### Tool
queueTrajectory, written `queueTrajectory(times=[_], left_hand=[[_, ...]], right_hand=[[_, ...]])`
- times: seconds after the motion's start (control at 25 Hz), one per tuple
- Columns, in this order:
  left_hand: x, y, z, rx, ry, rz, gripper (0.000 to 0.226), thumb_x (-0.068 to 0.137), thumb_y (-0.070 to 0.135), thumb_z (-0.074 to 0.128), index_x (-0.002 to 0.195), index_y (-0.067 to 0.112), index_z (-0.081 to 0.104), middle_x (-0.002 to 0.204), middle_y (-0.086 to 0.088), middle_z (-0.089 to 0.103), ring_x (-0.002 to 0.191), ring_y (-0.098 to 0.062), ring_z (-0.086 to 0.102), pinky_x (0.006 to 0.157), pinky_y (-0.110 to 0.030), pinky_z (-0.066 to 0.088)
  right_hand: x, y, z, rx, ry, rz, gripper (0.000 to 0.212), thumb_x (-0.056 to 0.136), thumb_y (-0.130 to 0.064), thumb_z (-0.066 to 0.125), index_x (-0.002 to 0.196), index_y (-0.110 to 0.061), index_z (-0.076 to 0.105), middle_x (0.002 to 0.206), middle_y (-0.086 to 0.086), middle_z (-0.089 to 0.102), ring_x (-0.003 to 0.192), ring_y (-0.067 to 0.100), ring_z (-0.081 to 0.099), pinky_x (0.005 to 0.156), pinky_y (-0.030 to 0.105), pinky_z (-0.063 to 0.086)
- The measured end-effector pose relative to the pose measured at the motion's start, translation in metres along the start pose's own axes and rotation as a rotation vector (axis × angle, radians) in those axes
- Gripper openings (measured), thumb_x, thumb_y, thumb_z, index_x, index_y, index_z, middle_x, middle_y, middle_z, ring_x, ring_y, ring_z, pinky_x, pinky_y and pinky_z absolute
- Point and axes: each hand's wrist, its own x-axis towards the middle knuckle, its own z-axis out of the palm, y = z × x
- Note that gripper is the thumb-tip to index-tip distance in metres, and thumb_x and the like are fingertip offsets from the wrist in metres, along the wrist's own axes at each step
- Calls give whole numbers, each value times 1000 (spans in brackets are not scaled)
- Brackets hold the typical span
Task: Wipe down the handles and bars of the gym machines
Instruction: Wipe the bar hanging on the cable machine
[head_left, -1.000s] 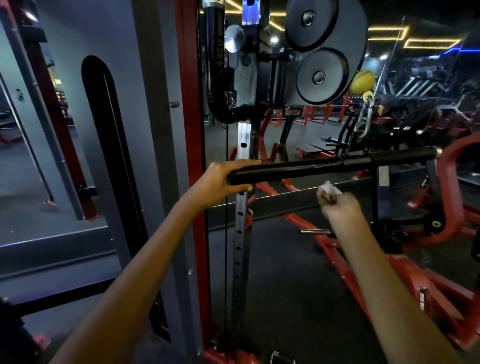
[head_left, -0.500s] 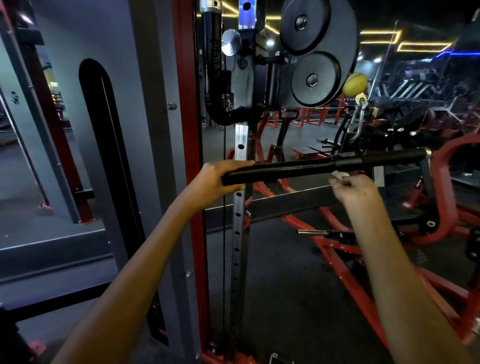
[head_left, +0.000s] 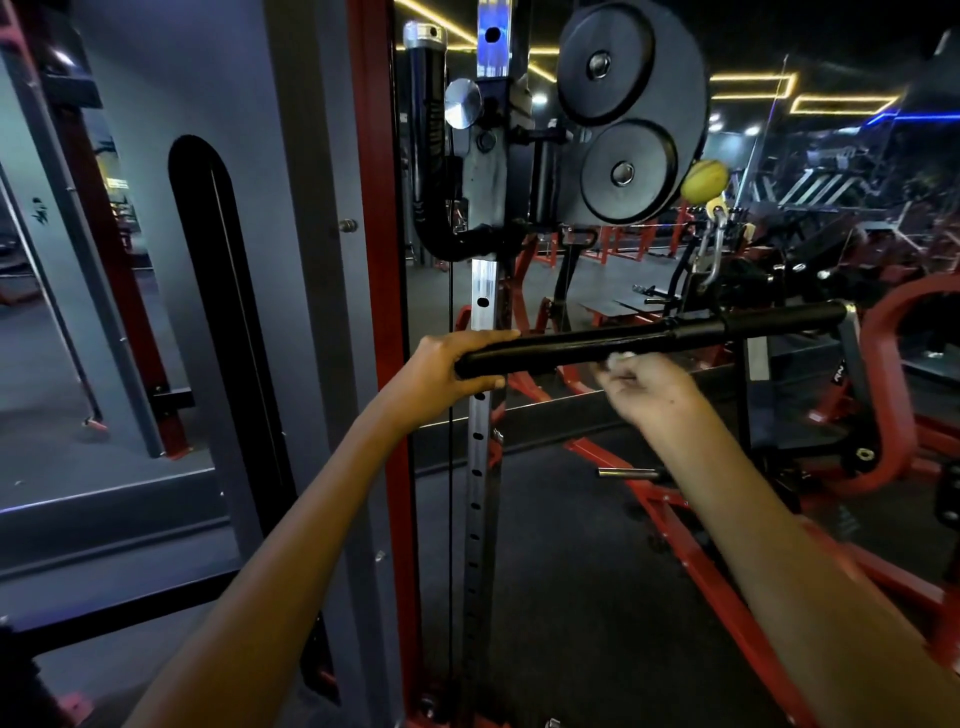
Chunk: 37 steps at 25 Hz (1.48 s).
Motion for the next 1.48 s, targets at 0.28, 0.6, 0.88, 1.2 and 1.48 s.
queueTrajectory(times=[0.28, 0.6, 0.88, 1.2, 1.48], left_hand=[[9, 14, 3, -136, 44, 23, 40, 86, 24, 69, 124, 28, 55, 122, 1, 64, 95, 5, 63, 81, -10, 49], [19, 25, 14, -233, 91, -31, 26, 94, 18, 59, 119, 18, 64, 133, -8, 58, 125, -3, 49, 107, -23, 41], [23, 24, 24, -85, 80, -1, 27, 98, 18, 53, 123, 13, 63, 133, -8, 58, 104, -32, 65, 91, -33, 54], [31, 22, 18, -20, 76, 48, 30, 98, 18, 53, 126, 14, 61, 132, -6, 59, 96, -38, 66, 83, -48, 56], [28, 16, 17, -34, 78, 67, 30, 97, 12, 54, 126, 12, 60, 127, -5, 63, 89, 1, 65, 77, -15, 53]], right_hand=[[11, -16, -13, 96, 33, -16, 21, 93, 12, 34, 93, 3, 52, 111, 17, 57, 106, 24, 57, 101, 35, 43], [14, -21, -32, 89, 0, -65, 18, 94, 4, 38, 95, 7, 56, 98, 23, 59, 97, 35, 60, 100, 48, 43], [33, -37, -35, 120, 45, -125, 32, 91, 14, 30, 113, 2, 50, 118, 20, 51, 108, 30, 56, 82, 35, 53], [33, -42, -28, 55, 79, -48, 17, 92, 11, 37, 89, 0, 49, 91, 15, 49, 83, 23, 54, 95, 33, 49], [14, -12, -11, 48, -49, 50, 33, 91, 18, 27, 115, 8, 48, 130, 20, 45, 119, 33, 50, 103, 35, 40]])
